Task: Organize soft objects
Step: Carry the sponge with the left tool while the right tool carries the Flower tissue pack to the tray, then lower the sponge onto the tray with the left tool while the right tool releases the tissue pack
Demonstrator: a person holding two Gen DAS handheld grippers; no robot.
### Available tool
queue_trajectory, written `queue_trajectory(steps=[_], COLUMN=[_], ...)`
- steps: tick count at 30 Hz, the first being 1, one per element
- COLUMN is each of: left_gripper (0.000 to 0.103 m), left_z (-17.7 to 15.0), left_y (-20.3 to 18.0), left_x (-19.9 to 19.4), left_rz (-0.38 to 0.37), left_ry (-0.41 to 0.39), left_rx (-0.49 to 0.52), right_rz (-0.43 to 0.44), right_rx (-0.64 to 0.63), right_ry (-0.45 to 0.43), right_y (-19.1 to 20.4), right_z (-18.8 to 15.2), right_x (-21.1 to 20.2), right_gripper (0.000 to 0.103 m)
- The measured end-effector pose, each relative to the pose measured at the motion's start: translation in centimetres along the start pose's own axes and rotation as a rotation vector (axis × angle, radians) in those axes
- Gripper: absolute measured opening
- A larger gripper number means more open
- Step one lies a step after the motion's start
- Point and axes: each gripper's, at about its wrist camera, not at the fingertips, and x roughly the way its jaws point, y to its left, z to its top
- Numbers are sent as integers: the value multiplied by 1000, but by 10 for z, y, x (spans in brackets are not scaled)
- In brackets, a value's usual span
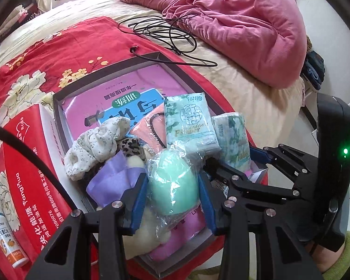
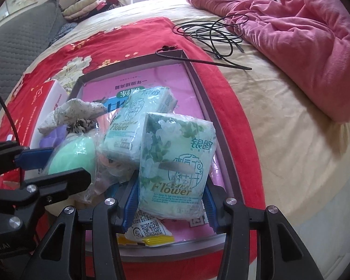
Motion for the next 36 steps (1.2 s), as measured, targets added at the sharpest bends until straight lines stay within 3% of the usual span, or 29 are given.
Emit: queue_trajectory(steps=[12, 16, 20, 26, 36], left_gripper=[44, 44, 50, 63, 67], left_z=[4, 6, 7, 6, 0], left_y=[0, 2, 4, 1, 2], left_x=[2, 1, -1, -6, -21], left_rz=[-9, -17, -22, -31, -22], left_ry=[5, 1, 1, -7, -33], left_rx=[-18, -33, -41, -24, -19], right_rz=[-30, -44, -36, -52, -102], right_rx=[-30, -46, -44, -43, -24], right_ry=[-12, -21, -42, -42, -66], right_y=[-2, -3, -3, -4, -14], right_z=[-7, -9, -11, -12, -21], right_x=[-4, -8, -15, -20, -49], right_gripper=[53, 58, 68, 71, 73])
